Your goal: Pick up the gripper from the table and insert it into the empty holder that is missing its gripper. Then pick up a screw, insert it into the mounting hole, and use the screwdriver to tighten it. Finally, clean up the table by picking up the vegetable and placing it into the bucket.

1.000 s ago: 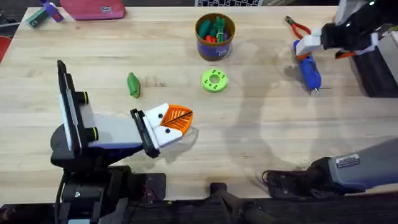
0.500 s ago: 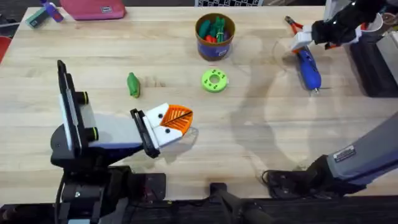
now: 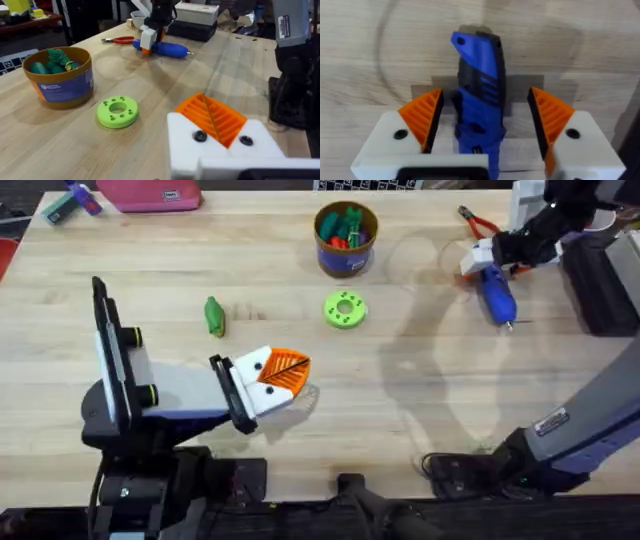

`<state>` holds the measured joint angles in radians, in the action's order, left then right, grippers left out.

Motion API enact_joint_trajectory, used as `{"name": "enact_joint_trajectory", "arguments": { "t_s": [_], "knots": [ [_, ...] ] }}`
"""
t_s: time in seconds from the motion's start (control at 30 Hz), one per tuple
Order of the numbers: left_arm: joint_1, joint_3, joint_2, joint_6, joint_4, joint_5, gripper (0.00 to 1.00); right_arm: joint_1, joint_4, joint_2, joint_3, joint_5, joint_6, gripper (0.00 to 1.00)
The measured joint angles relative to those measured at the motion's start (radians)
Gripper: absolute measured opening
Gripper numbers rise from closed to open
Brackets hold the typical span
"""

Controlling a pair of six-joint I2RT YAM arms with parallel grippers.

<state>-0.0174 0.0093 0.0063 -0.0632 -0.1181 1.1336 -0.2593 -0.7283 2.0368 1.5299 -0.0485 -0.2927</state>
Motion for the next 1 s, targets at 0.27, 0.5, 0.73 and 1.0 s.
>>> {"name": "enact_joint_trajectory", "arguments": {
  "t_s": [0.27, 0.5, 0.73, 1.0],
  "knots": [
    [0.0, 0.0, 0.0, 0.0, 0.0, 0.0, 0.02, 0.0, 0.002, 0.008, 0.002, 0.01, -0.048, 0.768],
    [0.0, 0.0, 0.0, 0.0, 0.0, 0.0, 0.02, 0.0, 0.006, 0.009, 0.004, 0.01, -0.071, 0.082],
    [0.0, 0.0, 0.0, 0.0, 0.0, 0.0, 0.02, -0.001, 0.006, 0.01, 0.006, 0.012, -0.071, 0.024],
    [0.0, 0.0, 0.0, 0.0, 0.0, 0.0, 0.02, 0.004, 0.004, 0.009, 0.006, 0.012, -0.072, 0.024]
  ]
}}
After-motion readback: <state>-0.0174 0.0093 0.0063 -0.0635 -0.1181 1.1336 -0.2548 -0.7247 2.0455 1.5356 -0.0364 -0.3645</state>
